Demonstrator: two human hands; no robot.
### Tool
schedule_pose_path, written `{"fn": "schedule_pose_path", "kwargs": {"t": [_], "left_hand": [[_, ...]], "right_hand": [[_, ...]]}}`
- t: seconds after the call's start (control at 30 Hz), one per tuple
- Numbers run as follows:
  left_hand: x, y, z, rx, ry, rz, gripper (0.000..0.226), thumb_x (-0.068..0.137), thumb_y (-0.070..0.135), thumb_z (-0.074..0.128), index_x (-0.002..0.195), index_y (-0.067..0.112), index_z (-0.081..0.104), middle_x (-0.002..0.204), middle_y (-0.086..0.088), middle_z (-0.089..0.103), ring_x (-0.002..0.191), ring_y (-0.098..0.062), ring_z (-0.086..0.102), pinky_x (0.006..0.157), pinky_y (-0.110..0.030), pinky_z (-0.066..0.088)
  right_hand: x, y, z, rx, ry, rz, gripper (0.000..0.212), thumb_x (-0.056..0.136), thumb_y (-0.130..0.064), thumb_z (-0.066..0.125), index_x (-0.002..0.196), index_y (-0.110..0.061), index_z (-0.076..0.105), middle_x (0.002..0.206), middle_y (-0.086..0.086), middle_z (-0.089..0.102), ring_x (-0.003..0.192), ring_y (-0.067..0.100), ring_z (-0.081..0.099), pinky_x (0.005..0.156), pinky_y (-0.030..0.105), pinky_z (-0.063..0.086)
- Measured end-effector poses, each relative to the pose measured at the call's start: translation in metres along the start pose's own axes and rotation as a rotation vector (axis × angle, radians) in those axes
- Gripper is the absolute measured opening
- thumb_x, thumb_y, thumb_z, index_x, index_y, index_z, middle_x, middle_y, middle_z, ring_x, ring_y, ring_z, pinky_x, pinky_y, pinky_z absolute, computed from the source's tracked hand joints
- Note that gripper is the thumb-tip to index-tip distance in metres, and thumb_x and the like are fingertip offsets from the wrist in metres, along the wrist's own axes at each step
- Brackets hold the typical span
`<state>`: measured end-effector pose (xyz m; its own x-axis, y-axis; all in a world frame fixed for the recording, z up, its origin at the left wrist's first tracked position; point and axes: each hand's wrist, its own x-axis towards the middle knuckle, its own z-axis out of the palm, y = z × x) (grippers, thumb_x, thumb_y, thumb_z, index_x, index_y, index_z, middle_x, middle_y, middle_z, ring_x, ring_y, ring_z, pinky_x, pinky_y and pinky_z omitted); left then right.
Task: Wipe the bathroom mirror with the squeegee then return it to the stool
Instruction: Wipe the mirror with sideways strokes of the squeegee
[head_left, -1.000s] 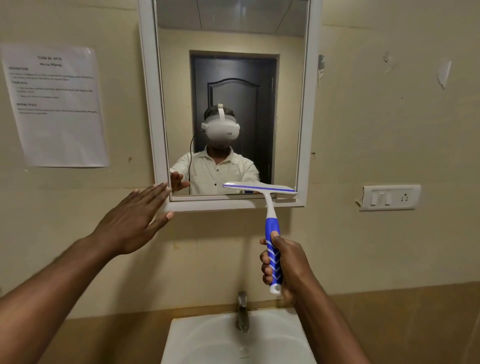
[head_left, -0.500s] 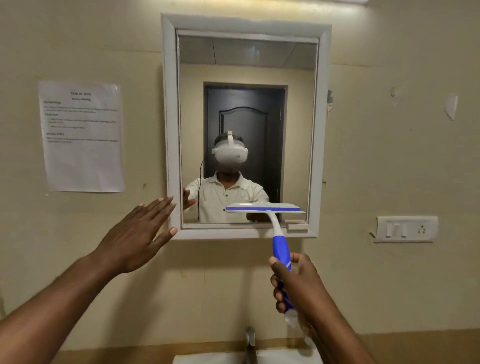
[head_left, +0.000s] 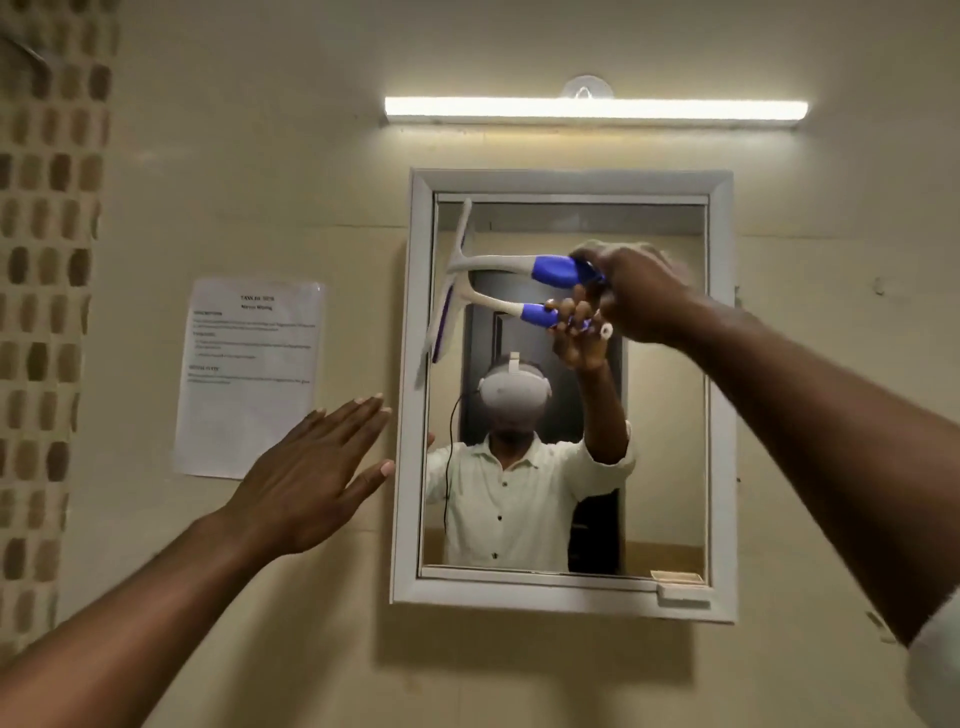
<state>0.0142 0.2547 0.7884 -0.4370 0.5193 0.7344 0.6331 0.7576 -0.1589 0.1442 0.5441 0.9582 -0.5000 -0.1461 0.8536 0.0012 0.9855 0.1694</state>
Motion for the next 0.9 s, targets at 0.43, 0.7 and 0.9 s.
{"fn": "schedule_pose_path", "kwargs": {"t": [0.43,0.7,0.9], "left_hand": [[0.01,-0.016,-0.005,0.055,-0.009,-0.023,0.071,0.082,0.066,-0.002,0.144,0.034,-0.014,0.153,0.019,-0.016,0.135,0.005,-0.022,0.111,-0.019,-0.015],[0.026,-0.008,0.0,0.047,0.0,-0.009,0.069,0.085,0.064,0.004,0.145,0.035,-0.013,0.153,0.018,-0.016,0.137,0.003,-0.021,0.112,-0.019,-0.013],[0.036,0.002,0.005,0.017,0.012,0.02,0.067,0.085,0.065,0.003,0.143,0.037,-0.016,0.15,0.021,-0.02,0.135,0.005,-0.023,0.112,-0.02,-0.013]], "right_hand": [[0.041,0.022,0.0,-0.048,-0.067,-0.13,0.053,0.085,-0.002,0.053,0.134,-0.019,0.044,0.112,0.016,0.063,0.09,0.028,0.06,0.067,0.036,0.049],[0.044,0.031,-0.002,-0.03,-0.074,-0.118,0.055,0.084,0.001,0.056,0.135,-0.018,0.046,0.114,0.018,0.064,0.09,0.031,0.061,0.078,0.047,0.054],[0.038,0.051,-0.014,-0.011,-0.086,-0.107,0.053,0.084,0.004,0.055,0.133,-0.012,0.049,0.114,0.021,0.065,0.091,0.034,0.062,0.083,0.051,0.053]]}}
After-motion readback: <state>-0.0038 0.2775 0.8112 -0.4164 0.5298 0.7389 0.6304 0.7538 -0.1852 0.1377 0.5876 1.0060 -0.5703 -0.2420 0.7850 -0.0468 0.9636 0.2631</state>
